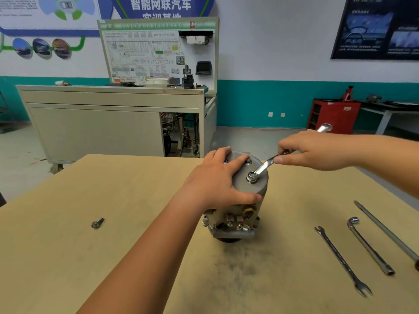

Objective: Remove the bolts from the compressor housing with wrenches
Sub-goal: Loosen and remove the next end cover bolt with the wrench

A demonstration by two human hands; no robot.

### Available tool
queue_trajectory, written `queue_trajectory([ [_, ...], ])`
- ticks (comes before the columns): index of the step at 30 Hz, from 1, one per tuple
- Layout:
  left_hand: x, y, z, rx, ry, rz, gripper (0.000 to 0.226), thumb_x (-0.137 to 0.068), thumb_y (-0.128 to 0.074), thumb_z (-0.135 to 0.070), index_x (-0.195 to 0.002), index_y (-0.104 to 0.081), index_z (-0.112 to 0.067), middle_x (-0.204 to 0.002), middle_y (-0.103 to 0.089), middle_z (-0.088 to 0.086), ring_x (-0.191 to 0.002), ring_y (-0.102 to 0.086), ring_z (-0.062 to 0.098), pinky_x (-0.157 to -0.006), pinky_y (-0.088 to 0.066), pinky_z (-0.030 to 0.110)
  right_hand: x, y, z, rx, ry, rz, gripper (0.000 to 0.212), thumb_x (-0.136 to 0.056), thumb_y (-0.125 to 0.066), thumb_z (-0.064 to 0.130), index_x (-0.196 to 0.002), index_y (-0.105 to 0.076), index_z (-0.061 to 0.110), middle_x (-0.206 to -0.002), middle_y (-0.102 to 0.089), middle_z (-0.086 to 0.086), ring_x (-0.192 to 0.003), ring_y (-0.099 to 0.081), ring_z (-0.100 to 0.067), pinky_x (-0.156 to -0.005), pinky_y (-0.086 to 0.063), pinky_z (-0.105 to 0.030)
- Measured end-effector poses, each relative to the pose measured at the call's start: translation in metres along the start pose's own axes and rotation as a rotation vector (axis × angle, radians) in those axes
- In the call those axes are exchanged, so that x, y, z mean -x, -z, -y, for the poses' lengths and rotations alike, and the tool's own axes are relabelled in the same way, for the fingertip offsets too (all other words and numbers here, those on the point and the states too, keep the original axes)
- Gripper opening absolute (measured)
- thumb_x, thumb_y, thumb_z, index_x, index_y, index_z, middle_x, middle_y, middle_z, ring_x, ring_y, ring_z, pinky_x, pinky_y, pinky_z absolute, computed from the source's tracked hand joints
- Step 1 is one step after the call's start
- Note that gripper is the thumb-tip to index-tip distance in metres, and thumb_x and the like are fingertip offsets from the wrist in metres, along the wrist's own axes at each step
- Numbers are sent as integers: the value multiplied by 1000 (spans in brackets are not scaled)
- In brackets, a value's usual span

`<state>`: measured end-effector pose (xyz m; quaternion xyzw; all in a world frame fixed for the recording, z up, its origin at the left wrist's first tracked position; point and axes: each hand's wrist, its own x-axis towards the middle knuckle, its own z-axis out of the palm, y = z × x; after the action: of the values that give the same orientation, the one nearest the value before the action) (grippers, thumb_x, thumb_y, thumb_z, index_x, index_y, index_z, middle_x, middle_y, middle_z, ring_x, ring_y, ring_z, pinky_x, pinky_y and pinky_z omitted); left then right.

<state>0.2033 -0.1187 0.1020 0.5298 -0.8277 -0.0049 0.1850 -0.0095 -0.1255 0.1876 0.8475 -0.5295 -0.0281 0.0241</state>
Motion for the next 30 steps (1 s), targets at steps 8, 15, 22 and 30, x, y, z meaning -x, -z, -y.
queue_trajectory([
  [8, 3, 3, 5, 20, 18, 18, 96, -71, -56, -75, -150, -17, -39, -155, -11, -7, -141, -10, 16, -112, -26, 39, 14, -6, -13, -374, -2, -276, 19, -89, -49, 42, -81, -57, 28, -69, -58, 4, -63, -52, -12, -60, -42, -26],
  [15, 3, 2, 3, 21, 20, 13, 101, -66, -57, -79, -150, -19, -38, -155, -13, -5, -141, -11, 17, -112, -25, 38, 47, -39, 47, -1362, -125, 82, 18, -98, -40, 21, -101, -54, 11, -82, -74, -12, -63, -71, -21, -51, -57, -26],
  [22, 2, 3, -1, 0, 26, 39, 90, -74, -54, -65, -151, -16, -37, -156, -12, -1, -141, -10, 18, -112, -24, 38, 52, -44, 84, -1858, -134, 171, 19, -98, -38, 14, -95, -53, 2, -76, -72, -20, -46, -66, -19, -39, -51, -21],
  [30, 2, 5, -2, -17, 22, 52, 90, -74, -49, -62, -152, -13, -36, -156, -10, 0, -141, -10, 20, -112, -23, 38, 48, -45, 90, -1809, -136, 190, 21, -99, -38, 17, -92, -51, 3, -64, -69, -17, -42, -64, -18, -35, -48, -19],
])
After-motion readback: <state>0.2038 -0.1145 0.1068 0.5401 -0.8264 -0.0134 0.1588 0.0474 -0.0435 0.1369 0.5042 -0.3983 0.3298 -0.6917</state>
